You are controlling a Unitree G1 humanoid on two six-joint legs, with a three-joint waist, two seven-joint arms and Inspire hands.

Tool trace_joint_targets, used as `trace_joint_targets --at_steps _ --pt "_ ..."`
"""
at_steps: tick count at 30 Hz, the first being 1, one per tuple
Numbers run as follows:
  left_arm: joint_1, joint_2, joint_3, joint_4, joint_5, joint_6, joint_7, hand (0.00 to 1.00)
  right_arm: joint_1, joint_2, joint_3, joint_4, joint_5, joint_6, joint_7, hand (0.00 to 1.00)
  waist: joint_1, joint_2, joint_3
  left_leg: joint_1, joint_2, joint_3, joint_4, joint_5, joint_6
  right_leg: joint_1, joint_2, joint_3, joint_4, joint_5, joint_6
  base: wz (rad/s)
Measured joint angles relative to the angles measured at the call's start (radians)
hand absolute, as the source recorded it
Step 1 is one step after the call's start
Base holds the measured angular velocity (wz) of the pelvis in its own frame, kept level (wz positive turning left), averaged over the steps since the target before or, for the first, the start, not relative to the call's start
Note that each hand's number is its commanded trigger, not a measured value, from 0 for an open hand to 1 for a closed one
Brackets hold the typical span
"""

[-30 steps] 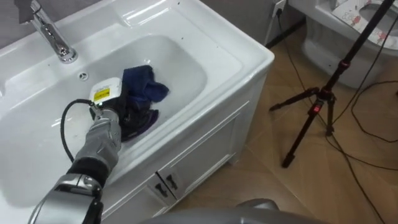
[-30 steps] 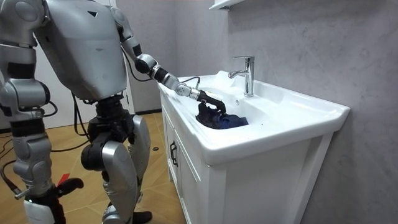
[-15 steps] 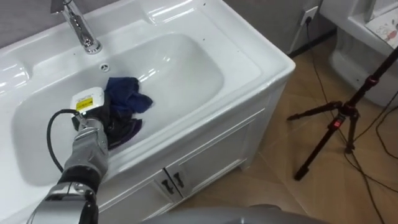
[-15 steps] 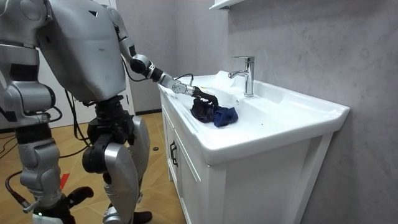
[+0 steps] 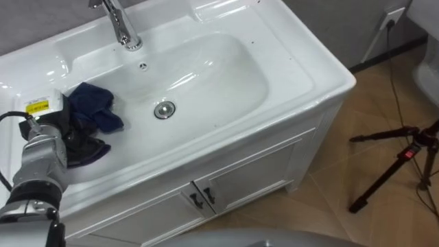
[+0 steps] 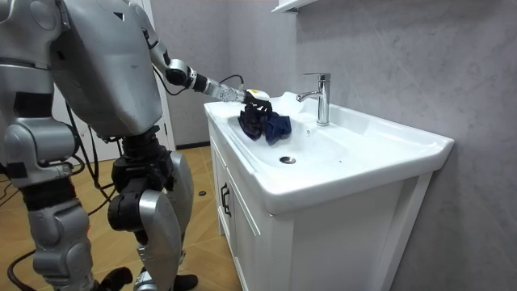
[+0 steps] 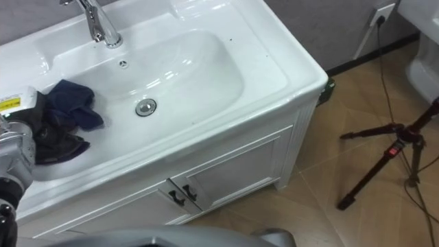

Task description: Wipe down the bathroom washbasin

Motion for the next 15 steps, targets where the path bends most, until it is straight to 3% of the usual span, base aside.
trace_joint_targets --at_steps 8,15 --pt "0.004 0.0 0.004 -0.049 -0.004 -0.007 -0.008 1.0 -0.024 0.0 0.011 0.007 0.002 -0.024 -0.035 0.0 0.059 0.009 -0.0028 -0.022 0.006 -0.02 0.006 0.005 -0.007 -0.014 0.0 -0.062 0.002 -0.005 -0.012 -0.01" --pt "0.005 0.001 0.004 -0.059 -0.013 -0.011 -0.005 1.0 -0.029 0.002 0.043 0.011 0.008 -0.044 -0.069 0.0 0.062 0.0 0.0028 -0.026 0.008 -0.024 0.006 0.005 -0.007 -0.013 -0.001 -0.104 -0.001 -0.015 -0.023 0.07"
